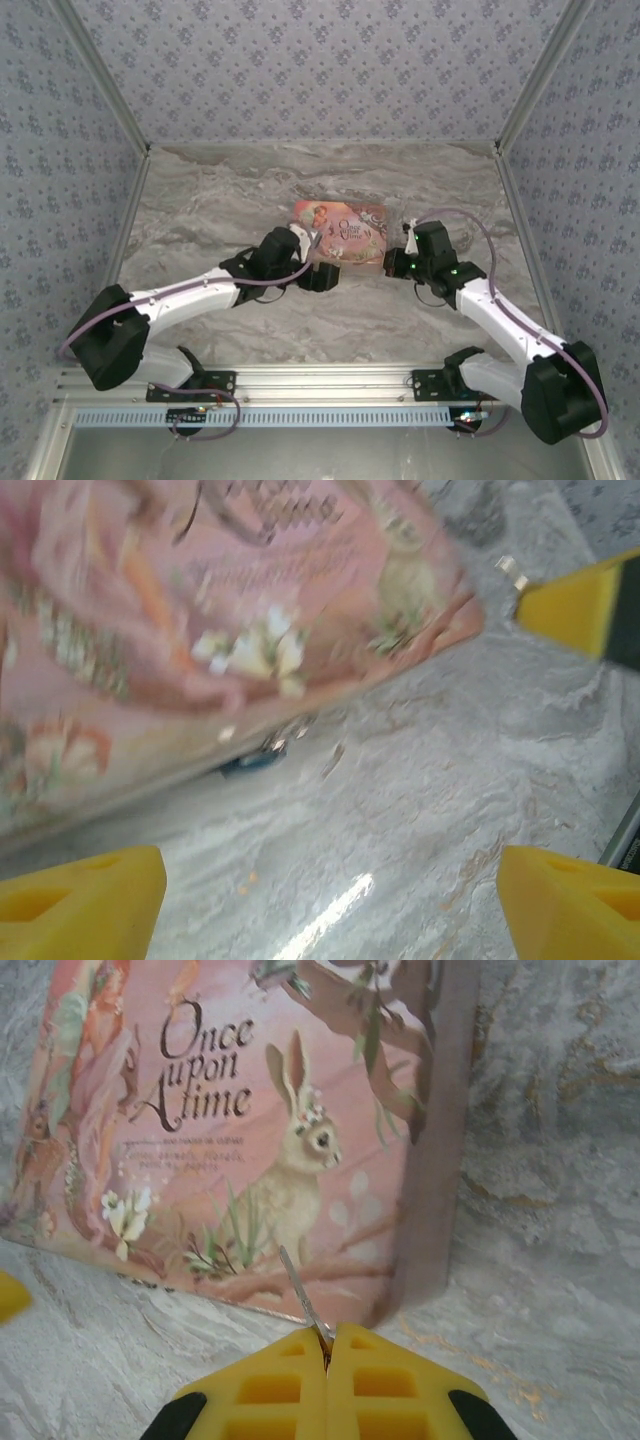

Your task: Unlock the padlock with the key

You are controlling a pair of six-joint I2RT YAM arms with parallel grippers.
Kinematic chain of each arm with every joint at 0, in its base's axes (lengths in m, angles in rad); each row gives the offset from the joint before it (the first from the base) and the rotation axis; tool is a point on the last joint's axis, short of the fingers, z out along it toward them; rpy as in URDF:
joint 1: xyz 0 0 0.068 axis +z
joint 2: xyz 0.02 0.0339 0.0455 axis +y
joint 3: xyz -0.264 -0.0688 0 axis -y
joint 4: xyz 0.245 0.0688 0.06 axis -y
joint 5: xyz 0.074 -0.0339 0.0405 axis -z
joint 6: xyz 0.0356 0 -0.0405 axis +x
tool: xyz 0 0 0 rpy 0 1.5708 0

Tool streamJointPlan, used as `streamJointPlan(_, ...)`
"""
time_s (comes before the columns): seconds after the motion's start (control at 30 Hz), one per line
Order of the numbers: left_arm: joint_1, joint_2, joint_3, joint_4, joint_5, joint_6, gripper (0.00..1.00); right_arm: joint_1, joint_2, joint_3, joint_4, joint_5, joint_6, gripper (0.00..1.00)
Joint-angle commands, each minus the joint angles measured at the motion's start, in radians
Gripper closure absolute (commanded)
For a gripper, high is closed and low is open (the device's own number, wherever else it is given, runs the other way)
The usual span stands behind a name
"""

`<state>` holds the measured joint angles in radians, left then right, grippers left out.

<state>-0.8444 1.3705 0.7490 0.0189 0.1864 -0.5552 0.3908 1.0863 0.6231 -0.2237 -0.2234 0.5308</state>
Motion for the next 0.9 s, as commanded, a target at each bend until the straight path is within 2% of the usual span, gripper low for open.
streamJointPlan(0.0, 0.000, -0.008, -0.022, 0.079, 0.010, -0.106, 0.14, 0.008, 0.048, 0.062, 0.068, -0.019, -0.028, 1.00)
streamJointPlan(0.23, 0.030, 0.080, 0.029, 0.054, 0.001, -0.094, 0.15, 0.001, 0.189, 0.124, 0.110, -0.039, -0.056, 1.00)
streamJointPlan(0.4, 0.113, 0.142, 0.021, 0.093, 0.009, -0.110, 0.16, -0.003, 0.256, 0.154, 0.071, -0.011, -0.074, 1.00)
streamJointPlan(0.6, 0.176, 0.181, 0.047, 0.127, 0.051, -0.053, 0.16, 0.007, 0.299, 0.140, 0.047, 0.003, -0.075, 1.00)
streamJointPlan(0.87, 0.189, 0.210, 0.043, 0.193, 0.114, 0.011, 0.18, 0.040, 0.315, 0.106, 0.073, 0.015, -0.062, 1.00)
